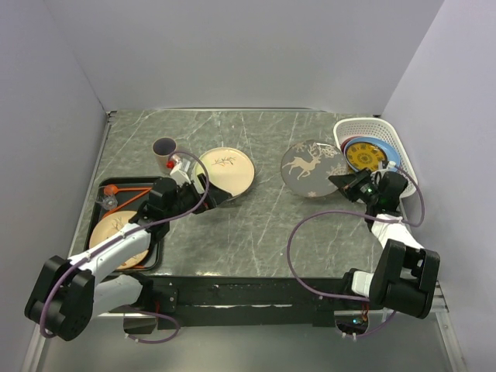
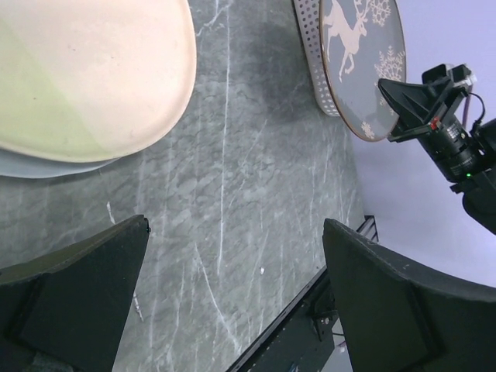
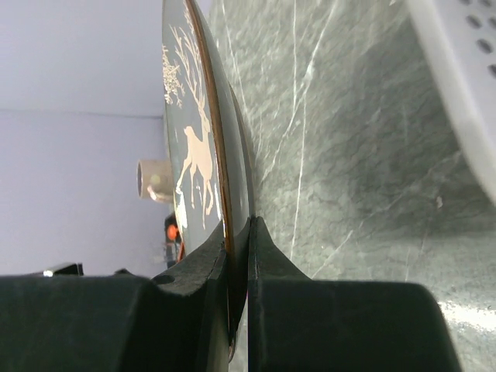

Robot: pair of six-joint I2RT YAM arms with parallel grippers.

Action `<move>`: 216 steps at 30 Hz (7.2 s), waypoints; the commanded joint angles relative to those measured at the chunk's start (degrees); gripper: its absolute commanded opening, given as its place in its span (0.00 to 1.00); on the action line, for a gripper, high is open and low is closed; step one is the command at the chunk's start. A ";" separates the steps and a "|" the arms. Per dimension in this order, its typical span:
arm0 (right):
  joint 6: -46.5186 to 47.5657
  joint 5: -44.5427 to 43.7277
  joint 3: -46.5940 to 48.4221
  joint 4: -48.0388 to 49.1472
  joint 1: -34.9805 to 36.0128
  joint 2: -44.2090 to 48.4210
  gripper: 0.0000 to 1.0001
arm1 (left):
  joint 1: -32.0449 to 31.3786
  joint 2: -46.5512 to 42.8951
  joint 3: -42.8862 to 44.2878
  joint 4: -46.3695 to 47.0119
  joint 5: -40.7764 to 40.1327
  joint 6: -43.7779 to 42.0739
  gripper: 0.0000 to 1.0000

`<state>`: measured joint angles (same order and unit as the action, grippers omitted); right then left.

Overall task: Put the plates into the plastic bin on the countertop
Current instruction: Place the plate in the plastic bin, then pick up the plate at the center of the board.

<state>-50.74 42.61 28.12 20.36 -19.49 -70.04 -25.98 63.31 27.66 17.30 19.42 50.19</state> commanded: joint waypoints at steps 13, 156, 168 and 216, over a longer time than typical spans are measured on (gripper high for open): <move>-8.94 -0.59 7.56 12.34 -5.56 -6.95 0.00 | -0.39 0.59 2.57 2.65 2.20 -0.62 0.99; -5.25 -20.99 -0.08 4.68 7.26 5.88 1.00 | 5.58 1.91 4.77 -15.10 -9.84 -5.54 0.98; -6.12 -22.48 -4.82 9.43 16.49 2.45 1.00 | 9.72 7.17 7.93 -14.22 -7.99 -7.83 0.88; -8.50 -18.88 11.52 16.82 33.19 -27.16 0.99 | 13.06 29.06 19.45 -8.16 -4.31 -10.56 0.09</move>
<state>-59.11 23.00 35.94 34.79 11.99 -95.46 -12.43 91.00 45.87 7.33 12.45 41.15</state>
